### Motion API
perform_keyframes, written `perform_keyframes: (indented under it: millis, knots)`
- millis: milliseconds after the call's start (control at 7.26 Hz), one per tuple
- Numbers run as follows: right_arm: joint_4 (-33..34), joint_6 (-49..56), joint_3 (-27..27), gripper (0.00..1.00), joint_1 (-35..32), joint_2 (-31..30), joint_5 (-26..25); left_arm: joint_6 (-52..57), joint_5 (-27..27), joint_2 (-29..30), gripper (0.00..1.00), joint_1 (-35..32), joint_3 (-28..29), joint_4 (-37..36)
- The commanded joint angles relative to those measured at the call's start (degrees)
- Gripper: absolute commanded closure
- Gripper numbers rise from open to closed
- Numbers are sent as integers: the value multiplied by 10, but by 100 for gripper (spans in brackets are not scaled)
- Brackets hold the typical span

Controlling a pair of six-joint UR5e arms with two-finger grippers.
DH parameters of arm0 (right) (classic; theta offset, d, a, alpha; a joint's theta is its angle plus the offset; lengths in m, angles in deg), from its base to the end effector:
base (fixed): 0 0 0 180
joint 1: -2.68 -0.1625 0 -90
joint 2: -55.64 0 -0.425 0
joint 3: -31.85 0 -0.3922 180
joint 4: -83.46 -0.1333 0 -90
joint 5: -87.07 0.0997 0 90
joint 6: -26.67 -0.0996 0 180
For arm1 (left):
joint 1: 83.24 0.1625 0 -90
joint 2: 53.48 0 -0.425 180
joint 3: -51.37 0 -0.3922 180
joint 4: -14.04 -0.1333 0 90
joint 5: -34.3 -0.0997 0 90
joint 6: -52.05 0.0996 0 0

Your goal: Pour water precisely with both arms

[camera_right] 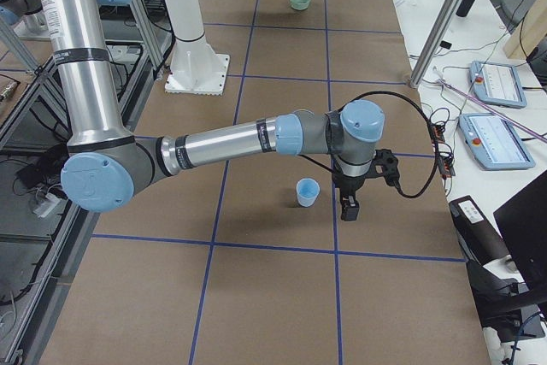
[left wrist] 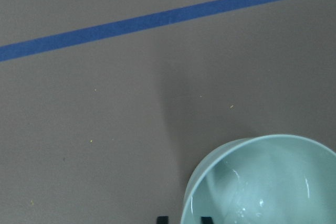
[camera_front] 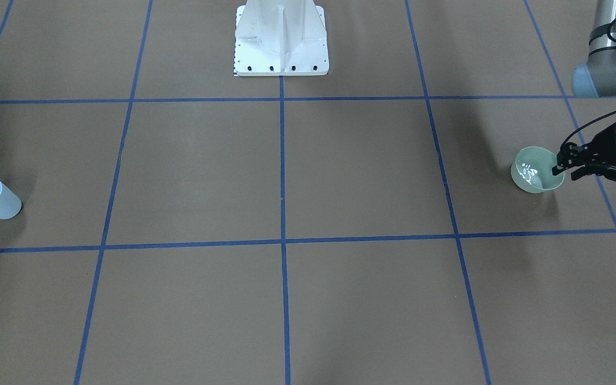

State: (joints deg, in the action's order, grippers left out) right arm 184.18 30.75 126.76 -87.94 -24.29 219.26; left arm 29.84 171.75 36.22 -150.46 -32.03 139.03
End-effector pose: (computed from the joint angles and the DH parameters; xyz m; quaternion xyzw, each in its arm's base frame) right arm 0.0724 -0.5573 0.5458 0.0494 -0.3579 -0.0415 0.9315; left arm 0.1410 -0.4905 0.6471 0.0559 0.4456 0.1021 0.8876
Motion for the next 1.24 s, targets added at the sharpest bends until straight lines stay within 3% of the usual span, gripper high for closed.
perform_keyframes:
  millis: [0, 413, 826, 1102]
  knots:
    - [0, -2, 0, 0, 0, 1, 0, 1, 60, 14, 0, -90, -5, -22]
    - [0, -3, -2, 0, 0, 2, 0, 44, 55, 17, 0, -129, -26, -71]
    - [0, -2, -2, 0, 0, 1, 0, 215, 13, 49, 0, -203, -74, -268]
    - [0, -2, -6, 0, 1, 1, 0, 317, -15, 58, 0, -241, -76, -372]
